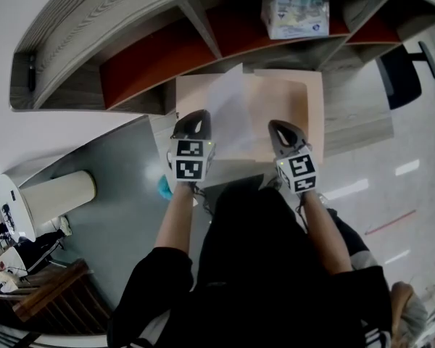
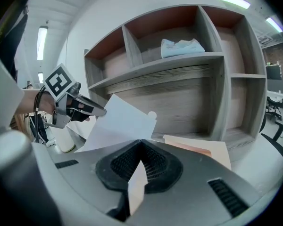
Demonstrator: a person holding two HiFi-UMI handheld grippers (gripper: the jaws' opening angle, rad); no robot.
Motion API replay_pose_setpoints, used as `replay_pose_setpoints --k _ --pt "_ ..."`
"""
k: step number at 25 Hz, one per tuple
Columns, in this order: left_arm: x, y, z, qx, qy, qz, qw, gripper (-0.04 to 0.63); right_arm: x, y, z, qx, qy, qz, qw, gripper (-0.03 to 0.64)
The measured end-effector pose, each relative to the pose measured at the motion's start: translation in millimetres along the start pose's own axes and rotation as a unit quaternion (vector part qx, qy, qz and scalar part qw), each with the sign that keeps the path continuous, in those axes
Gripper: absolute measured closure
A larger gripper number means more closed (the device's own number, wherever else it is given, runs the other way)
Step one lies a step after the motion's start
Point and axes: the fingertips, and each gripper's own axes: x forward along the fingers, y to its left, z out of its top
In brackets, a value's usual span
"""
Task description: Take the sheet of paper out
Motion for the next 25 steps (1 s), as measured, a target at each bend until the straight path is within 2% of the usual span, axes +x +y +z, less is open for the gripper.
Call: replay_pose_setpoints --k 5,10,11,12,13,16,21,25 --pt "-18 -16 22 0.052 -0.037 -0.022 0.9977 0.552 4 1 6 -0.012 -0.008 0.032 0.999 0.6" --pt "-42 -34 44 0.098 -0.088 -0.061 0.9894 0.552 5 -8 7 -0.023 -0.019 0.065 0.997 0.597" --pt "-48 -37 49 0.105 -0.099 -0.07 0.987 0.552 6 -12 6 -0.019 -0.02 0.071 0.997 0.59" --pt "-53 -39 53 0.112 -0.109 -0.079 0.9845 0.552 7 -15 5 -0.011 -0.02 0.078 0.997 0.536" --pt "-59 -40 57 0.116 -0.118 -0.088 0.9823 0.552 8 -18 4 -0.002 -0.02 0.087 0.996 0.471" --pt "-73 -42 66 0.124 -0.139 -0.109 0.9764 0.552 10 -26 0 0.026 -0.026 0.114 0.993 0.405" --pt "-91 -48 74 0.126 -0.166 -0.138 0.9683 0.552 16 -29 1 0.045 -0.034 0.149 0.987 0.373" --pt "-97 -50 79 0.118 -0.175 -0.145 0.9667 0.552 16 -25 16 0.031 -0.055 0.147 0.987 0.374"
